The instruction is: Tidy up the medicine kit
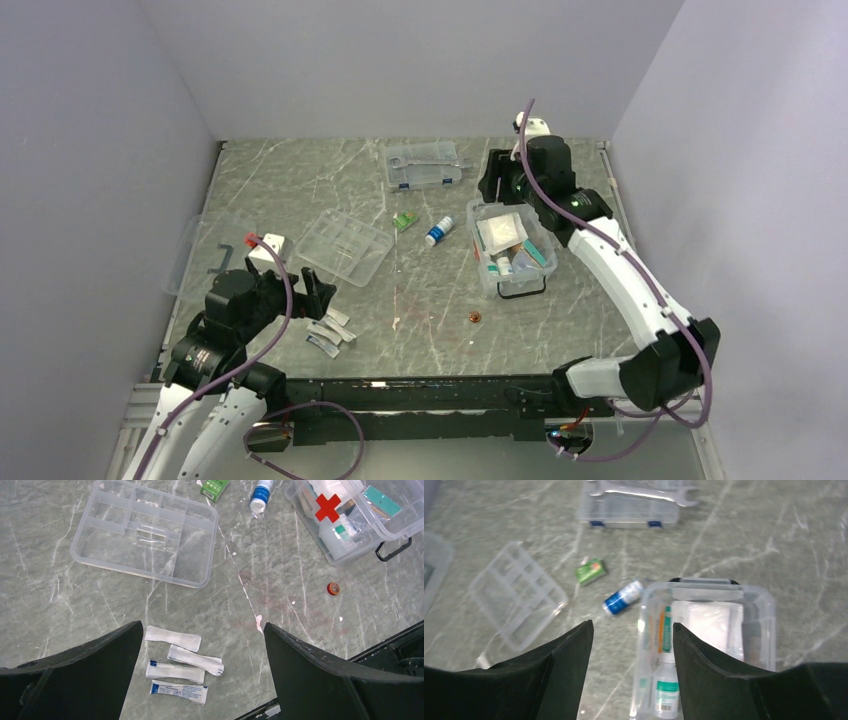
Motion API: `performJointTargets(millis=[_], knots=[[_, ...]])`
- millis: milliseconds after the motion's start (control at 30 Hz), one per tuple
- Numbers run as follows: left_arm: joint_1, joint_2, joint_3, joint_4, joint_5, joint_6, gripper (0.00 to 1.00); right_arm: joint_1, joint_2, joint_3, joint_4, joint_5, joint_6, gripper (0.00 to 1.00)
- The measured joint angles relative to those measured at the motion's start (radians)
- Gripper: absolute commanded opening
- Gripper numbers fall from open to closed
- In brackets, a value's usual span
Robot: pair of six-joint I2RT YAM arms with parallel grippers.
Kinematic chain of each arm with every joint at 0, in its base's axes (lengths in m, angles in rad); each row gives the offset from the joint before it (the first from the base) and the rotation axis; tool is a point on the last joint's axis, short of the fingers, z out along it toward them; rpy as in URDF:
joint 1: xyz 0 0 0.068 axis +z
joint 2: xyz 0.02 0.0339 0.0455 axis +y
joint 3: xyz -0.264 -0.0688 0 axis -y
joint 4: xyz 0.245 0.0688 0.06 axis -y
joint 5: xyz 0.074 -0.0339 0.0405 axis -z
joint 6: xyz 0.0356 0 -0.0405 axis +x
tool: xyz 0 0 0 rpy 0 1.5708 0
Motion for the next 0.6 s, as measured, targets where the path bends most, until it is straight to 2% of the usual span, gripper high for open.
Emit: performJointTargets(millis=[200,400,600], knots=[[0.000,0.050,0.007,-0.003,-0.037,-0.010,0.99,0.142,-0.093,0.000,0.032,-0.044,-0.051,0.65],[0.001,0.079,0.011,-0.009,-0.071,-0.014,0.99,0.320,-0.090,0.002,0.038,-0.047,-0.077,0.69],[0.001,0.087,0.011,-0.010,-0.079,-0.020,0.99,0.404,-0.078,0.002,0.050,-0.051,-0.079,0.74]])
